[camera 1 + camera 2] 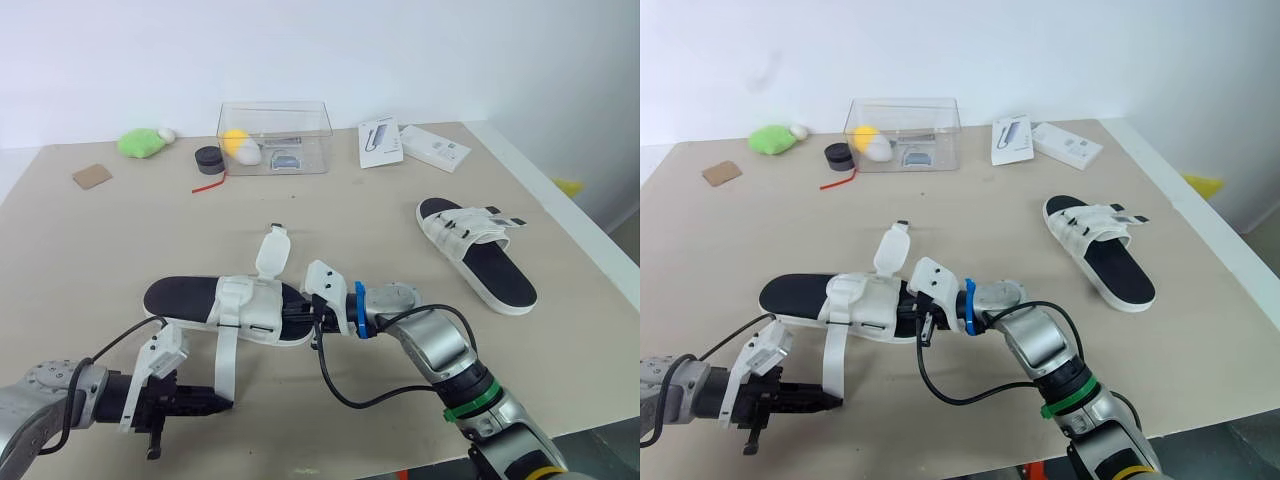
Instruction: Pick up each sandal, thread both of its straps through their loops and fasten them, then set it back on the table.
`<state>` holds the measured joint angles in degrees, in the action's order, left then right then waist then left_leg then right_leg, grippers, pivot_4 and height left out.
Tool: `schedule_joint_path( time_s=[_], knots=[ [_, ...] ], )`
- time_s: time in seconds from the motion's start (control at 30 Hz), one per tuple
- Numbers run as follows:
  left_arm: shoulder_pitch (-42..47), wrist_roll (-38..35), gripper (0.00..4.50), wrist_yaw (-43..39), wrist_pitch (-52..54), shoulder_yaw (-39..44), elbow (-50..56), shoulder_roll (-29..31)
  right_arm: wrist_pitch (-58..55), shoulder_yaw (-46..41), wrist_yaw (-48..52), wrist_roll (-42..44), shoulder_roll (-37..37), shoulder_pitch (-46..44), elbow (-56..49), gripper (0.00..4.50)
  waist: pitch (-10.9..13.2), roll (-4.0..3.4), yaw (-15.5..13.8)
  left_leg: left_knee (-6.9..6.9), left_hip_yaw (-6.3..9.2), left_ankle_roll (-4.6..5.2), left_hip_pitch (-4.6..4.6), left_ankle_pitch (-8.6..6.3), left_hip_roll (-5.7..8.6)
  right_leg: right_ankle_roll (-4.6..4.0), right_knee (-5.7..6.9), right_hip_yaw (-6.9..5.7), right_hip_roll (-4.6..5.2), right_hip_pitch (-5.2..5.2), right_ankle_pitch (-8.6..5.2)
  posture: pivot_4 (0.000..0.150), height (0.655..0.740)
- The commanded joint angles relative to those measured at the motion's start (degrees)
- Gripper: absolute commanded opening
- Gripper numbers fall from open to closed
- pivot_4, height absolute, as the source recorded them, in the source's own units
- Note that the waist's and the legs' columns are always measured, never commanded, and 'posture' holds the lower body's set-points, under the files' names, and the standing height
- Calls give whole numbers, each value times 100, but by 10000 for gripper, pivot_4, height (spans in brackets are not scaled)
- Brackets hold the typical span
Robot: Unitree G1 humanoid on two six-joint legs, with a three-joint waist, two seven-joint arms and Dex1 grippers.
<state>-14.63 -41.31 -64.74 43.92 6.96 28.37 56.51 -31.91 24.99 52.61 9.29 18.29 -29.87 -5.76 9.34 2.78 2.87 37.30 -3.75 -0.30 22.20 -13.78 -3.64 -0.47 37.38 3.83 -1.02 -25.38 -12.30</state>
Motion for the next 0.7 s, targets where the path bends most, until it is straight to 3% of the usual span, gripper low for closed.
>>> schedule_joint_path(
  time_s=[0.03, 0.57, 0.7],
  knots=[
    [-211, 99, 512, -153, -67, -61, 221, 177, -91, 162, 38, -53, 23, 73, 126, 0, 0, -1, 1, 0, 0, 0, 0, 0, -1, 0, 0, 0, 0, 0, 0, 1500, 7400],
    [-532, 246, 512, -30, -205, -58, 358, 241, -83, 193, 38, -52, -15, 77, 127, 0, 0, -1, 7, -22, -3, -6, -16, -4, -2, -11, 0, 4, 0, -2, -9, 1500, 7400],
    [-582, 184, 14346, 143, -184, 163, 414, 178, -78, 197, 46, -50, -26, 72, 136, 0, -1, 0, 6, -44, -5, -6, -30, -4, -1, -18, -1, 8, -1, -2, -14, 1500, 7400]
  ],
)
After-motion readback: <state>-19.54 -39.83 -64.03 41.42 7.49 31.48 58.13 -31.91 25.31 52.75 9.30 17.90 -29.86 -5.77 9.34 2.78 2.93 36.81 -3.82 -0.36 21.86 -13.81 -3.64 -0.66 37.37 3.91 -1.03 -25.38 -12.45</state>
